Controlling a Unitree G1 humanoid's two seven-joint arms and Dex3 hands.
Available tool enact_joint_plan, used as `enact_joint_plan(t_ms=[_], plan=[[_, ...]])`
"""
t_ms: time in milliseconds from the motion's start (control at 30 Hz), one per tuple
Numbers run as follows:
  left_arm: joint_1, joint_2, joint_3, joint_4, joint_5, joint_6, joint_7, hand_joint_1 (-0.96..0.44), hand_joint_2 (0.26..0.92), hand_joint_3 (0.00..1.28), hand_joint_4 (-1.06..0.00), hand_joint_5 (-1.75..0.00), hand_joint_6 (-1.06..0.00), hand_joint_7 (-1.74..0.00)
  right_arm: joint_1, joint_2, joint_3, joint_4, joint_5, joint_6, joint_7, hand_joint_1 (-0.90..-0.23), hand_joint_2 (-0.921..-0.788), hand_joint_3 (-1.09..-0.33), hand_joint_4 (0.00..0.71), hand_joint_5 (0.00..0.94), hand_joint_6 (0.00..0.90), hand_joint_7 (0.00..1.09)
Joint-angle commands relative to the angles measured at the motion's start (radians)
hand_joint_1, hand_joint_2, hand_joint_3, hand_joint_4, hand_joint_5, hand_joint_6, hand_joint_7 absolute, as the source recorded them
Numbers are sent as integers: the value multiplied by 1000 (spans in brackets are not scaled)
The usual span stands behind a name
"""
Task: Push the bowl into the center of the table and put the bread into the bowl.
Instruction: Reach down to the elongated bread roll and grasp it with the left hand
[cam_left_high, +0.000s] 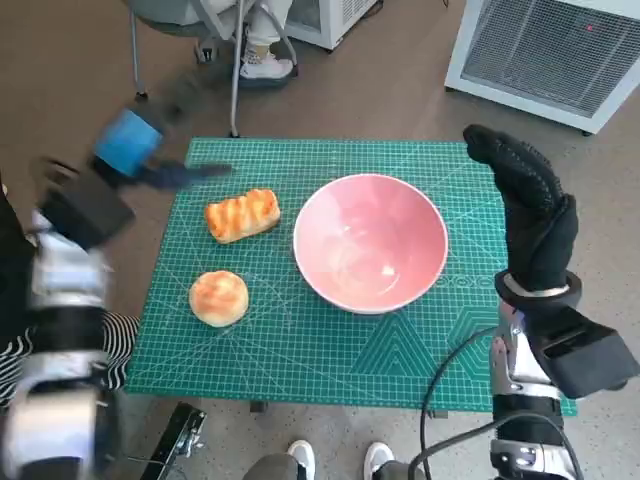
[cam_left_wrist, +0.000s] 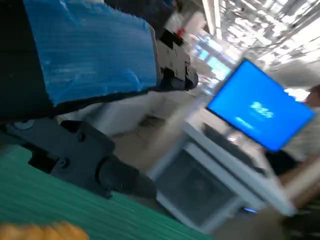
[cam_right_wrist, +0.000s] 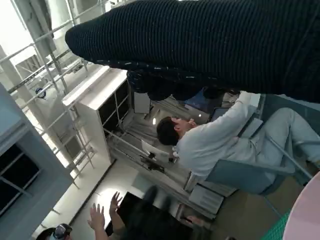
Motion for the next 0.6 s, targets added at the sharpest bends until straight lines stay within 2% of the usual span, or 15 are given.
enact_joint_plan(t_ms=[33,333,600], plan=[[-34,9,-69,34,46,49,-28,76,759,17,-180,-4,-309,-69,29,2,2,-1,-7,15,-8,-778,-921,-701,146,7,159,256],[-100,26,-196,98,182,129,-15,-224,749,7,-184,-2,-288,-32,45,-1,0,-18,-2,20,-6,-770,-921,-704,149,6,152,265],[-180,-40,-288,253,269,214,30,-249,750,4,-174,0,-280,-16,65,-11,-4,-40,12,24,4,-765,-921,-722,140,1,134,272]])
